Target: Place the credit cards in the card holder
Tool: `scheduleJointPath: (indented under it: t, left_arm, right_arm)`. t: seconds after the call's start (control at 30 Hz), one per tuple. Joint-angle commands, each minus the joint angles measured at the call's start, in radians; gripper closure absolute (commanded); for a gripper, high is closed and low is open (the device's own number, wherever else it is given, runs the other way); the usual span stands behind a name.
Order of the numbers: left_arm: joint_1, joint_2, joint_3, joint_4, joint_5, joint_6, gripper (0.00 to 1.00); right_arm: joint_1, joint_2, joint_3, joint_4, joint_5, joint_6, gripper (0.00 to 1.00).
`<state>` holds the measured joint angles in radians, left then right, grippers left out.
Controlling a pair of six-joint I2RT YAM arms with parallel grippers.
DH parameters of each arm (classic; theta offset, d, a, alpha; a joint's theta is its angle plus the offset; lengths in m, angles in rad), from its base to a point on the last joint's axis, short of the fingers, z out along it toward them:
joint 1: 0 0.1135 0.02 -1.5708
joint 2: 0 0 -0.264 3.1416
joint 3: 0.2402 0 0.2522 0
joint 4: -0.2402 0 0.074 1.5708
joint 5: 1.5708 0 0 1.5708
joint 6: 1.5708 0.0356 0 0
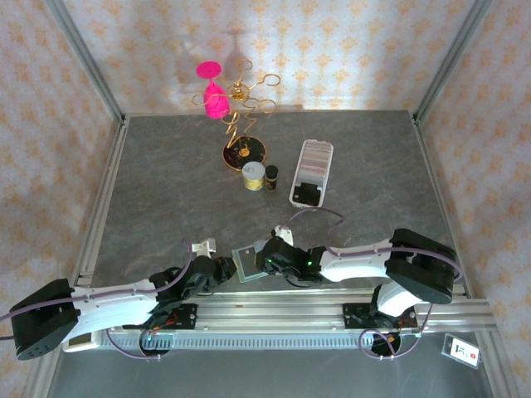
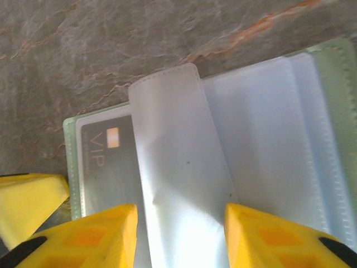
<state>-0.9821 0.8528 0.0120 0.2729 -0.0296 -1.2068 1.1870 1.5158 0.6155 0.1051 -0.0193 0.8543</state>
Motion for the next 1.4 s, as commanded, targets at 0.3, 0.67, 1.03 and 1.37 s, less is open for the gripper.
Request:
scheduleJointPath:
  t: [0.3, 0.67, 1.03, 1.37]
  left_arm:
    - [-0.001, -0.001, -0.017, 0.005, 0.005, -0.006, 0.85]
    - [0.0, -0.016, -0.012, -0.019, -0.018, -0.011, 0.86]
    - [0.0, -0.138, -0.004, -0.167, -0.096, -0.037, 0.86]
    - [-0.001, -0.332, 0.143, -0.689, -0.388, -0.133, 0.85]
  right_arm:
    - [0.004, 0.014, 0.007, 0.116, -0.085, 0.011, 0.69]
    - [0.006, 0.044, 0.017, 0.246, -0.177, 0.02, 0.69]
    - [0.013, 0.075, 0.047, 0.336, -0.211, 0.031, 0.69]
    - [0.013, 0.119, 0.093, 0.383, -0.224, 0.019, 0.7]
